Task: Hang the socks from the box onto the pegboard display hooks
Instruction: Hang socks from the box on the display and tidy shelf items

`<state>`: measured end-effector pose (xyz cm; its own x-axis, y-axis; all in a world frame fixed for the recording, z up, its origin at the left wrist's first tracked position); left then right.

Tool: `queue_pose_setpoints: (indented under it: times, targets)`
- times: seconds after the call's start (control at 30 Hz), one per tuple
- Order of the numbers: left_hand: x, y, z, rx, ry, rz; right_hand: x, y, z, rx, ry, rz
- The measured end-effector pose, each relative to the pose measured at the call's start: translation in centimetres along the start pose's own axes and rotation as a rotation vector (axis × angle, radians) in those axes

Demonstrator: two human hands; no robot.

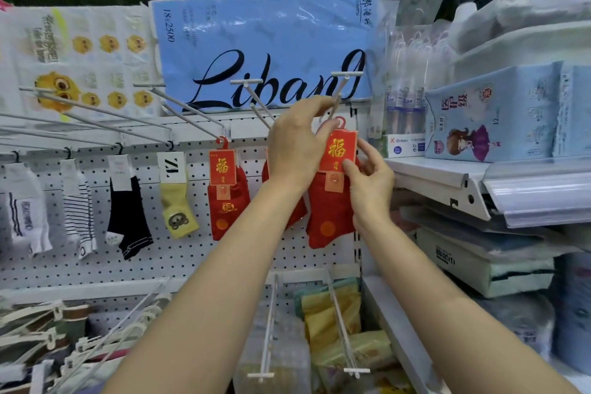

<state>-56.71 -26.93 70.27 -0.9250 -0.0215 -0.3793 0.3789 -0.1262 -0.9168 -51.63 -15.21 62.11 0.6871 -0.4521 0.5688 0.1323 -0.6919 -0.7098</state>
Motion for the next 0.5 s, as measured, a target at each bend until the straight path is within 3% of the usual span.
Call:
queue_pose_setpoints:
  times: [0.23,0.5]
  targets:
    - [0.2,-1.4,-0.2,0.003,-0.015,-0.122,-1.9,-1.3,-1.0,0.08,0.108,0.004]
    - [0.2,-1.5,0.0,0.013,-0.014,-0.192,-4.1,-2.3,-1.2,0.034,0.128,-0.021]
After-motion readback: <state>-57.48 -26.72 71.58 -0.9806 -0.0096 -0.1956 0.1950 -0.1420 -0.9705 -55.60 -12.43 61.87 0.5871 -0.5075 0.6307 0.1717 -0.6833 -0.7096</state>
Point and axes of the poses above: each hand's wrist, its own y-axis away from the middle knuckle, its own z-axis out of the back of the hand, x = y × z, the point moved 4 cm from there along -y, towards the middle knuckle, and after that the axes turned 13 degrees about z, right-handed, at the moved point
